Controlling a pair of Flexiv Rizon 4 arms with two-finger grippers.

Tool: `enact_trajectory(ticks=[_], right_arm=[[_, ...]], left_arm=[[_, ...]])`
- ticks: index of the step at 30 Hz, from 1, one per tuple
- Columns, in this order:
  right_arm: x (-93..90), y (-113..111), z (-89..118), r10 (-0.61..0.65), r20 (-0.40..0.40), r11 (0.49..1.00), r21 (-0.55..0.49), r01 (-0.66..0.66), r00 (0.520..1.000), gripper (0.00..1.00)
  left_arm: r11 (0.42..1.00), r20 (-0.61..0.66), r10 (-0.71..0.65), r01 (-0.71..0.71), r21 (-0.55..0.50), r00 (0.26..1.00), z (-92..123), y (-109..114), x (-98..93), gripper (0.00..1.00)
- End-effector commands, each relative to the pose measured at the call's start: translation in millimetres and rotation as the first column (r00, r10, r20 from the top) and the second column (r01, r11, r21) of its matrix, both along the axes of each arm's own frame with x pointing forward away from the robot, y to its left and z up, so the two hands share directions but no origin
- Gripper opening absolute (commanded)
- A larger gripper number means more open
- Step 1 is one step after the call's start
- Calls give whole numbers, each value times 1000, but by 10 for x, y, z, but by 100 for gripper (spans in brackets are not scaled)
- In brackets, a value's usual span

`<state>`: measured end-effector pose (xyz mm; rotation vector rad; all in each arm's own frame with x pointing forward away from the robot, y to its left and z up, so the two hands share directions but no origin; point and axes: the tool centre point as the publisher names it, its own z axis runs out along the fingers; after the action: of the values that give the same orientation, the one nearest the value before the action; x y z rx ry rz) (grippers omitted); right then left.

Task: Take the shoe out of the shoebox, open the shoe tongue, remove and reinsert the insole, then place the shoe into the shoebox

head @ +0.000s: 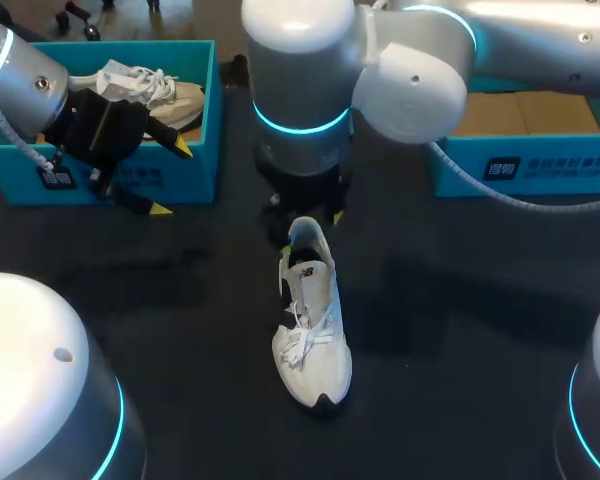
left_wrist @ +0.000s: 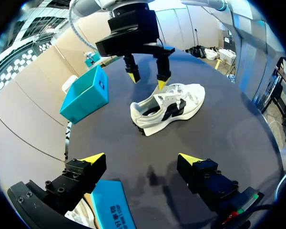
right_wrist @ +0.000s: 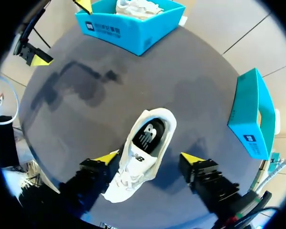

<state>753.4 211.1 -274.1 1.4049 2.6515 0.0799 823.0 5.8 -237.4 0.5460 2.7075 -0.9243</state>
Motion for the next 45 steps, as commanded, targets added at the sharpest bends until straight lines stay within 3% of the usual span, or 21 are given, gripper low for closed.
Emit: enact_trajectory(ticks=[1, 3, 5, 10, 20, 25, 32, 45], right_arm=[[-18, -42, -14, 1, 7, 1000, 11, -1, 1000, 100], [-9, -40, -49, 50, -19, 998, -32, -51, 999, 100], [9, -41, -57, 150, 55, 989, -9, -150, 987, 100], [106, -58, -56, 336, 31, 940, -65, -334, 941, 100], [367, -17, -145, 584, -3, 801, -159, -577, 812, 100], [494, -28, -210, 636, -11, 759, -169, -629, 771, 100], [648, -58, -395, 657, -1, 744, -168, -647, 754, 100], [820, -73, -721, 751, -34, 641, -198, -741, 659, 100]], left_arm=[[1000, 0, 0, 0, 3, 1000, 3, 2, -5, 100], [1000, 0, 0, 0, 3, 1000, 3, 2, -5, 100], [1000, 0, 0, 0, 3, 1000, 3, 2, -5, 100], [1000, 0, 0, 0, 3, 1000, 3, 2, -5, 100], [1000, 0, 0, 0, 3, 1000, 3, 2, -5, 100], [1000, 0, 0, 0, 3, 1000, 3, 2, -5, 100], [1000, 0, 0, 0, 3, 1000, 3, 2, -5, 100], [1000, 0, 0, 0, 3, 1000, 3, 2, -5, 100]])
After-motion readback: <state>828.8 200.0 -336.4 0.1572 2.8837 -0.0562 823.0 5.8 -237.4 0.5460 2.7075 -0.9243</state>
